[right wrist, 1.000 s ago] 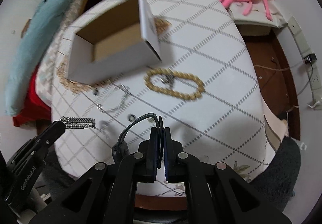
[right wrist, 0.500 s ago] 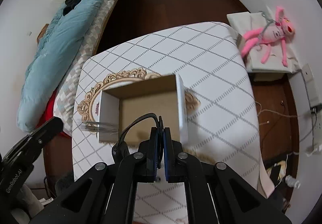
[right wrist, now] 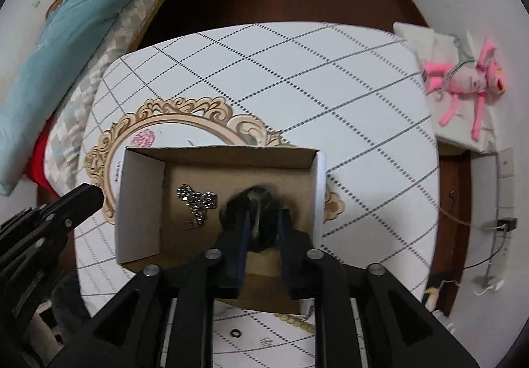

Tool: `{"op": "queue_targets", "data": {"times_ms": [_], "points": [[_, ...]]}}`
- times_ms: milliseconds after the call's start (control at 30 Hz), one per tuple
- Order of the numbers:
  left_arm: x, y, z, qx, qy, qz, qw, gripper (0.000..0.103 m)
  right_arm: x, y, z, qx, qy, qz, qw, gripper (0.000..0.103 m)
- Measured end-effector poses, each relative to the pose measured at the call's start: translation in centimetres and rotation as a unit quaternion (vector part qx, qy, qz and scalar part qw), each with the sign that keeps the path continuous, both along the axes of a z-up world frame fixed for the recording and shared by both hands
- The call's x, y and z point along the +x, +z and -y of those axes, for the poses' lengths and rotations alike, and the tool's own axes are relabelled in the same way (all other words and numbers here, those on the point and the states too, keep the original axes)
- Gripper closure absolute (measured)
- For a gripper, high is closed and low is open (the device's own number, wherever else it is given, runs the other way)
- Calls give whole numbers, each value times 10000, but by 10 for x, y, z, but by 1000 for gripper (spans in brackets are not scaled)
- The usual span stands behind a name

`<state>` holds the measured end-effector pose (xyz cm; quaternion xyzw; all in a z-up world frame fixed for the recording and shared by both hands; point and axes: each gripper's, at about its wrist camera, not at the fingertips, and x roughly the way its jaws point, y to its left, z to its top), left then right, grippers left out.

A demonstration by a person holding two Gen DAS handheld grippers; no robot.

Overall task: Organize jewelry
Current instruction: 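Carry both items over the white box and open both grippers to drop them, then lift both grippers out of the box and move back over the jewelry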

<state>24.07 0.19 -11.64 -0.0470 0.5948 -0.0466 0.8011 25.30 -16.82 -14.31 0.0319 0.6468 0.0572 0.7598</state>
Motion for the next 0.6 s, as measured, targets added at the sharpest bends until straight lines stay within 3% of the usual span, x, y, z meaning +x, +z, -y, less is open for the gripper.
{"op": "queue_targets", "data": {"times_ms": [33,100,167,233,300,600], "points": [[-2,-3,-3,97,48,-12,9999,81,0,1,-1,-43,13,19,10000,74],[-4,-6,-7,214,147,50,9996,40,-4,5,2,-222,5,105,9997,61],[-9,-6,-11,325,243,187,9990,31,-6,9,5,-301,-32,149,9994,43],[-14,-8,-11,430,283,290,9983,28,-10,10,7,-432,-42,190,9989,17],[-17,-13,-12,481,291,323,9979,0,-18,9,8,-683,18,253,9973,7],[-31,-25,-6,597,272,290,9974,0,-41,-3,14,-894,-63,349,9954,2]]}}
